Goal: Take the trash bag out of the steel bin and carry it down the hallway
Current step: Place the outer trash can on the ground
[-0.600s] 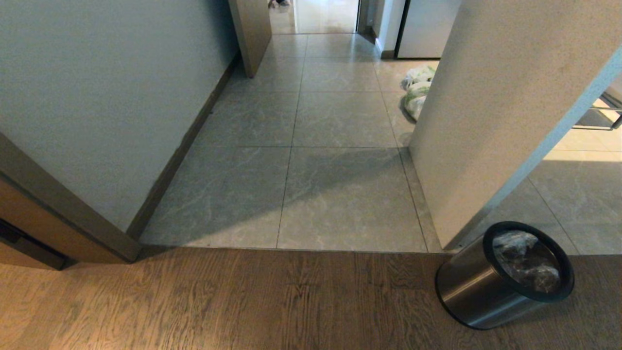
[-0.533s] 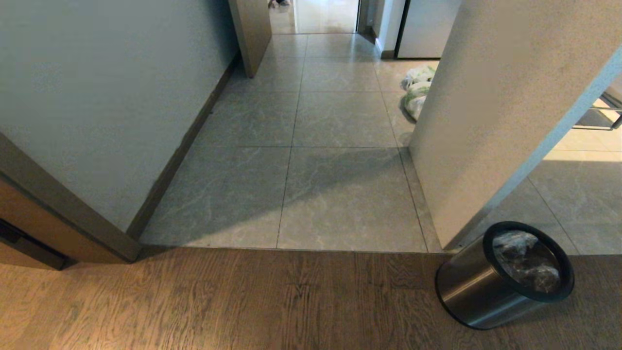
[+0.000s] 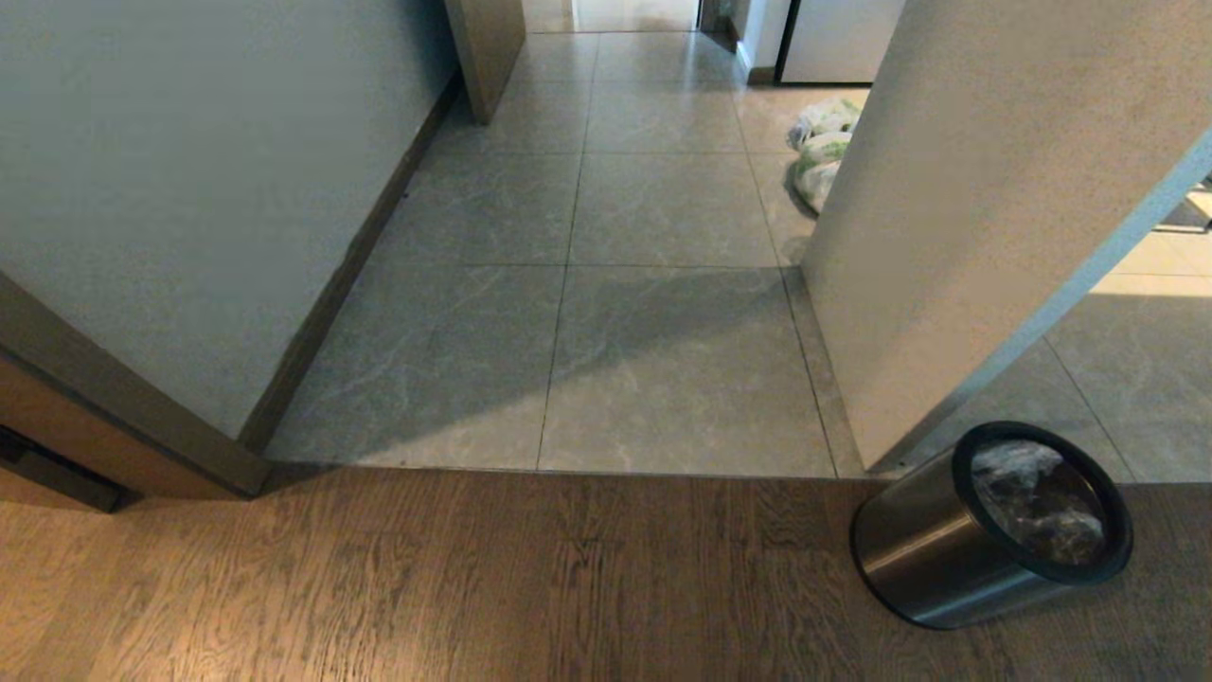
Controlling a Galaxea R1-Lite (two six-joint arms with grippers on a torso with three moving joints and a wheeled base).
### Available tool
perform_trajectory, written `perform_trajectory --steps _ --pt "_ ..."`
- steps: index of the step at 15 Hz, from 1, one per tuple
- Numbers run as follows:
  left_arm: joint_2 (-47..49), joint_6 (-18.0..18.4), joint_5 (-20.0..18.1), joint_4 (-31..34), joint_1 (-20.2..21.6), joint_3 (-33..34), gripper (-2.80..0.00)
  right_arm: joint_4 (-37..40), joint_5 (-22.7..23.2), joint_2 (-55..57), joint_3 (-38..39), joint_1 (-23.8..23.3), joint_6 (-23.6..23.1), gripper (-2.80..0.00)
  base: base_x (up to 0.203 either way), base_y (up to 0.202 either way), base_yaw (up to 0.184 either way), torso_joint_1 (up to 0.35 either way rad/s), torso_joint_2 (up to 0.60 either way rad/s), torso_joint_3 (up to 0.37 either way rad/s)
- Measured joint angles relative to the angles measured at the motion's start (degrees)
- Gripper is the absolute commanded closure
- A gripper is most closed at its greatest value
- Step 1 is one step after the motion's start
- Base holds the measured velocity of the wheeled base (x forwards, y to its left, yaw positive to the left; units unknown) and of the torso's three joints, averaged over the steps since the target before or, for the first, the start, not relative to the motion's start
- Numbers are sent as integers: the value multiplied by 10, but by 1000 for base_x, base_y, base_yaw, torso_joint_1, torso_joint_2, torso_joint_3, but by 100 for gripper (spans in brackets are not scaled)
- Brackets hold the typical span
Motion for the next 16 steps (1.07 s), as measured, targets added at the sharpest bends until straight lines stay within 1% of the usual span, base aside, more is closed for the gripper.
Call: perform_trajectory --steps 16 --pt "0 0 0 0 0 0 0 1 3 0 -1 0 -2 0 0 0 0 3 2 -199"
